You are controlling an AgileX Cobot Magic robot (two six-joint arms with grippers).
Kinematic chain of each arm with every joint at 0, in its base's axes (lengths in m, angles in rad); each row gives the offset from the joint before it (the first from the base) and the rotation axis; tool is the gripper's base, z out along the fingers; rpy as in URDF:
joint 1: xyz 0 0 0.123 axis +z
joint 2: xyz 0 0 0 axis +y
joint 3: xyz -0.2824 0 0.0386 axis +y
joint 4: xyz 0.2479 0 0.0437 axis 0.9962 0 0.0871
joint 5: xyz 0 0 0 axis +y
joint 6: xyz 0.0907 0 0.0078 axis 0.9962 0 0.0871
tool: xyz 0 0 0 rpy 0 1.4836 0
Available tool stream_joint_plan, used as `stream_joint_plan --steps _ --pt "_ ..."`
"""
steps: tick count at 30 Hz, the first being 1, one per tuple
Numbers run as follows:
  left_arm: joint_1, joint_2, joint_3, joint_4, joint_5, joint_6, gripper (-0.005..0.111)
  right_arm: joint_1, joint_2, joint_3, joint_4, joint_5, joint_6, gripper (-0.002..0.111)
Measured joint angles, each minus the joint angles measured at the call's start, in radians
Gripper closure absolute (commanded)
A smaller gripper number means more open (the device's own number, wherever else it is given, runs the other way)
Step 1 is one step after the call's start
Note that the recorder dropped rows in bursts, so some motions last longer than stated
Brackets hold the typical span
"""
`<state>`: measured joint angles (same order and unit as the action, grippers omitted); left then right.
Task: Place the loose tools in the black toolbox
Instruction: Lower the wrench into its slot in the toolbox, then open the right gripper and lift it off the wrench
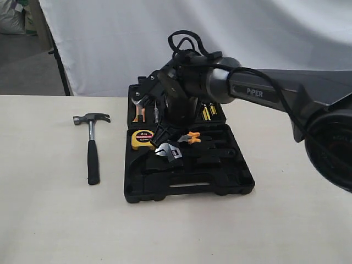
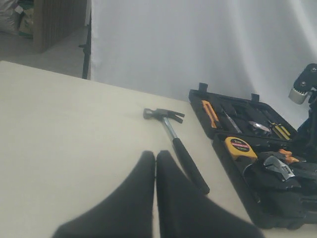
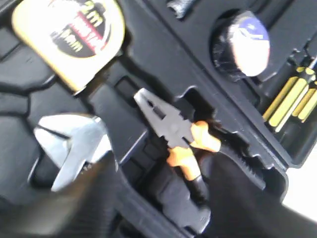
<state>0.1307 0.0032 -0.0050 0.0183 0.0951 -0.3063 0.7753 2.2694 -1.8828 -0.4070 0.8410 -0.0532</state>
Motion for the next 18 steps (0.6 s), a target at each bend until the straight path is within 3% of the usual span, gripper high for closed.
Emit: stream_joint_plan --steps 2,3,18 --pt "0.000 0.000 0.000 0.000 0.000 0.000 0.106 -0.011 0.004 0.000 0.003 -0.021 0.022 0.104" --pt "0.000 0.000 0.000 0.000 0.000 0.000 0.106 -0.014 0.007 0.000 0.003 -0.032 0.032 0.108" --pt "0.000 0.000 0.000 0.000 0.000 0.000 0.106 -0.009 0.109 -0.010 0.042 0.012 0.046 0.109"
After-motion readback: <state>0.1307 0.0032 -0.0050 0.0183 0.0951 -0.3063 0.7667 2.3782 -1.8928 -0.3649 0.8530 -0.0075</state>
